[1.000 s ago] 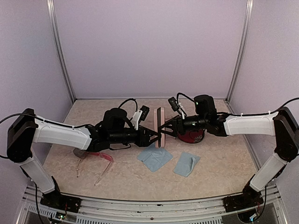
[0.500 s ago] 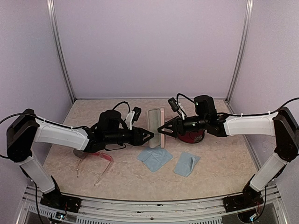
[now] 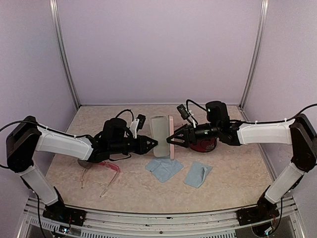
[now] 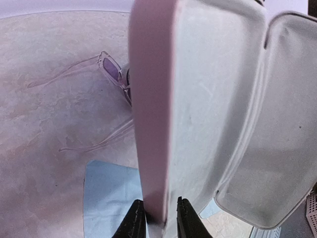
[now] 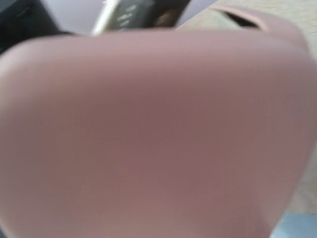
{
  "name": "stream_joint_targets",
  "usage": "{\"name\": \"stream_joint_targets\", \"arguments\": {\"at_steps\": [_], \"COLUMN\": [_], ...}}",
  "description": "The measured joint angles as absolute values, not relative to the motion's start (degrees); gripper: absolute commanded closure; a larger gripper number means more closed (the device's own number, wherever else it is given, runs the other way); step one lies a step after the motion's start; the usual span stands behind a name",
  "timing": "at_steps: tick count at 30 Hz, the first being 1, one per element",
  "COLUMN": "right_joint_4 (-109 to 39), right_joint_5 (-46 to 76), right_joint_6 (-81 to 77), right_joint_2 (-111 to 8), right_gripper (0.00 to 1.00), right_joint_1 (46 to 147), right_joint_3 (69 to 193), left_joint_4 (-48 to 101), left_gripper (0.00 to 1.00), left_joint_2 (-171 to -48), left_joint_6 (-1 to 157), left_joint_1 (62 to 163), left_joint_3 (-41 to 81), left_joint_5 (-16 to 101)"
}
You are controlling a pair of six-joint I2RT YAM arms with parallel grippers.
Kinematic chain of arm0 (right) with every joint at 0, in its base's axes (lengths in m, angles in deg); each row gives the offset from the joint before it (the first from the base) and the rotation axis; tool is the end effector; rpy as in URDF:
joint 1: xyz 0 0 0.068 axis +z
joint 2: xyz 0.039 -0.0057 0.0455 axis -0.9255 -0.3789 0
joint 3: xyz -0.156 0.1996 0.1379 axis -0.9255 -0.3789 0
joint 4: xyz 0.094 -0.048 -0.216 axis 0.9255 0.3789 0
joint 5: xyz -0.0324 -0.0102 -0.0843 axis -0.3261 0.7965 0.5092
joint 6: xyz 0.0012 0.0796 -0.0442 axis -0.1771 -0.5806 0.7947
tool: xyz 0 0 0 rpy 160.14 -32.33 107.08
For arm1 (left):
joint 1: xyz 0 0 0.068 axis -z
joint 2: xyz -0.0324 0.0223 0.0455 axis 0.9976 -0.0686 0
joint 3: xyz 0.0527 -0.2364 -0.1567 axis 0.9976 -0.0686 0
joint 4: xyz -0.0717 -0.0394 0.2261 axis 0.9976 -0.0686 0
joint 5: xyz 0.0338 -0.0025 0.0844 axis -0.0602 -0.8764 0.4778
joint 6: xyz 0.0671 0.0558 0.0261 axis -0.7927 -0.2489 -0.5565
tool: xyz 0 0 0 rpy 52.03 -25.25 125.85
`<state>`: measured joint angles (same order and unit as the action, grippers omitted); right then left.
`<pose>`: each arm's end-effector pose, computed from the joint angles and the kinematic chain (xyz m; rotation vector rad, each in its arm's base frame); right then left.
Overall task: Organize the sunglasses
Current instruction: Open the sunglasses case, then place the opened sunglasses case at the center of the board.
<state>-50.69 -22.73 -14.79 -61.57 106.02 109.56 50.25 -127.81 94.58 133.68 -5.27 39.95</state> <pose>0.2475 0.2694 0.2594 -0.8962 1.9119 1.4058 0.2433 -0.2891 0.2147 0.4770 2.0353 -1.0329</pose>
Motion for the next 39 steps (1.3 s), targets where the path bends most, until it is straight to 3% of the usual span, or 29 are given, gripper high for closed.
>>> {"name": "stream_joint_targets", "arguments": {"at_steps": [4,8,17,22,31,39], "right_joint_4": [-49.59,-48.78,-44.37,-39.1,-31.04,-32.85], "right_joint_5": [-24.69,-25.7,-23.86,-21.39,-21.33,-22.97], "right_joint_6": [-13.19,-12.27,-11.94,-11.22,-11.38,-18.96], "right_joint_2": [-61.57,-61.59,-63.54,-65.11,-74.38,-84.63], "right_gripper": [0.55,0.55,0.56,0.56,0.57,0.59], "right_joint_1": [106.26,106.24,106.22,106.17,106.39,112.01], "right_joint_3": [109.59,109.87,113.85,117.43,126.81,133.06], "left_joint_4": [51.13,51.57,52.81,51.85,44.05,36.7], "left_gripper": [0.87,0.84,0.39,0.27,0.19,0.16], "left_joint_2": [-127.37,-127.26,-125.58,-120.81,-106.5,-98.98], "left_joint_6": [95.12,95.49,96.06,95.25,91.67,91.93], "left_joint_1": [132.57,132.2,132.04,131.7,129.18,123.7], "left_joint_3": [-5.99,-6.49,-7.7,-9.86,-14.06,-14.14], "left_joint_5": [38.27,36.74,35.82,37.26,45.24,54.68]}}
